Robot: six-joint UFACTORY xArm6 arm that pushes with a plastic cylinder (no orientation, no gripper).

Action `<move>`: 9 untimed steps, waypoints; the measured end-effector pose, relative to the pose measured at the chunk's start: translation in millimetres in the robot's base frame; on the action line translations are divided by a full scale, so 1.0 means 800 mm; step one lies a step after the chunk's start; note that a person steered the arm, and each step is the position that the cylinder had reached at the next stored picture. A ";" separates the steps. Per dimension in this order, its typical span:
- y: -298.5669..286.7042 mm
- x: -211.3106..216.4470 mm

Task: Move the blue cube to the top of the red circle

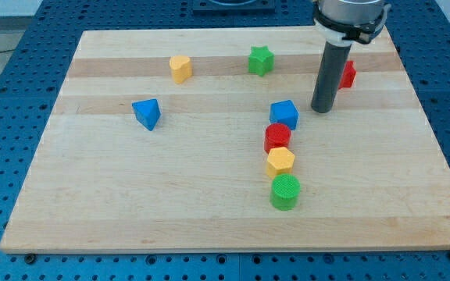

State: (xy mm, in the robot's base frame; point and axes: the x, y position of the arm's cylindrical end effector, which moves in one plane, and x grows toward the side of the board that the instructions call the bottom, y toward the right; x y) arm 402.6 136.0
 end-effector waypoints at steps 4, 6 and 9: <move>-0.019 0.024; -0.038 0.024; -0.048 0.024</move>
State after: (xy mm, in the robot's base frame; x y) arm 422.2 97.8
